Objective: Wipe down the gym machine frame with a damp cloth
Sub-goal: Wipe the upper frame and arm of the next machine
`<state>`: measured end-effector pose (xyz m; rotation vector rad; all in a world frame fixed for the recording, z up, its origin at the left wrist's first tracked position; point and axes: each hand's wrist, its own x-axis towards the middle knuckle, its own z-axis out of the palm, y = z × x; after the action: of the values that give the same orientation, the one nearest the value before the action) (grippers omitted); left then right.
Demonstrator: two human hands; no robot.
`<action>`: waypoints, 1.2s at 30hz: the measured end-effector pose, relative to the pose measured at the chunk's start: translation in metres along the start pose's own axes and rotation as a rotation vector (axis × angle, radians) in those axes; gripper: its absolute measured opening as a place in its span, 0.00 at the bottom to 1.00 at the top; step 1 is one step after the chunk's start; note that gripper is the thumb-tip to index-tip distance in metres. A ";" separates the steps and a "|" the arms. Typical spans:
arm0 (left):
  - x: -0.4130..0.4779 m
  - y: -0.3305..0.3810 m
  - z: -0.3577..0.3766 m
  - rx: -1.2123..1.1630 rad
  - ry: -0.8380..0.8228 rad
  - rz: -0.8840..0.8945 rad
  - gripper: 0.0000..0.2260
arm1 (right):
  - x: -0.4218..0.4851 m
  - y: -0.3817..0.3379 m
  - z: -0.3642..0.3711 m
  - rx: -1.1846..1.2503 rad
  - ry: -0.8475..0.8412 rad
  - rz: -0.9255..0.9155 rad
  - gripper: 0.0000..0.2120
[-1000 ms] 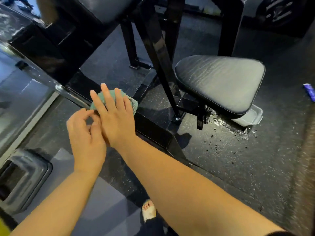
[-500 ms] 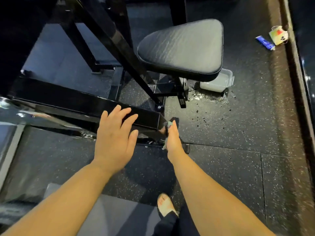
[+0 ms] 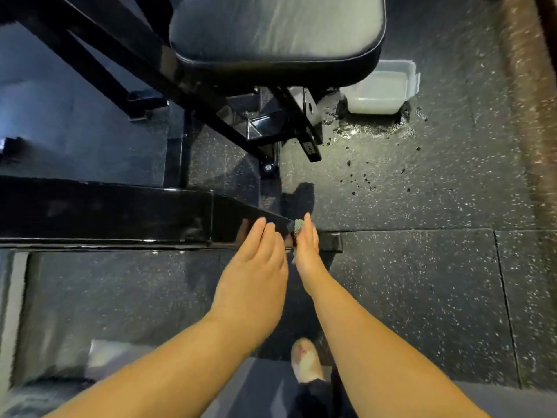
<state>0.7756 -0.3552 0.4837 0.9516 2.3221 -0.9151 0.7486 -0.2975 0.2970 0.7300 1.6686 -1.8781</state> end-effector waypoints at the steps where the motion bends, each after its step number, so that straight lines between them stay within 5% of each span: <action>1: 0.004 0.003 0.004 0.079 -0.092 0.044 0.27 | 0.011 0.002 -0.003 -0.030 -0.016 0.070 0.28; 5: 0.029 0.018 0.032 -0.016 -0.119 -0.029 0.29 | 0.006 0.004 -0.008 -0.071 -0.107 -0.007 0.23; 9: 0.038 0.022 0.057 -0.157 0.149 -0.100 0.24 | 0.002 0.021 -0.014 -0.048 -0.104 -0.225 0.19; 15: 0.022 0.015 0.057 -0.207 0.219 0.018 0.17 | 0.043 0.026 -0.014 0.052 0.053 0.126 0.30; 21: -0.043 -0.022 0.041 -0.028 0.481 -0.027 0.26 | -0.054 -0.034 0.021 0.108 -0.056 -0.107 0.31; 26: -0.099 -0.070 0.044 -0.301 0.669 -0.184 0.25 | -0.125 -0.089 0.060 0.123 0.063 -0.403 0.17; 29: -0.137 -0.105 0.064 -0.382 0.727 -0.321 0.23 | -0.150 -0.106 0.081 -0.047 0.259 -0.589 0.16; 33: -0.189 -0.131 0.097 -0.415 0.762 -0.374 0.23 | -0.167 -0.121 0.119 -0.627 0.600 -0.841 0.22; 36: -0.222 -0.136 0.112 -0.457 0.758 -0.385 0.22 | -0.177 -0.125 0.154 -0.792 0.633 -0.927 0.23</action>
<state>0.8381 -0.6056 0.6020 0.7347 3.2331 -0.0876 0.7818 -0.4318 0.5239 0.1862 3.2725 -1.2205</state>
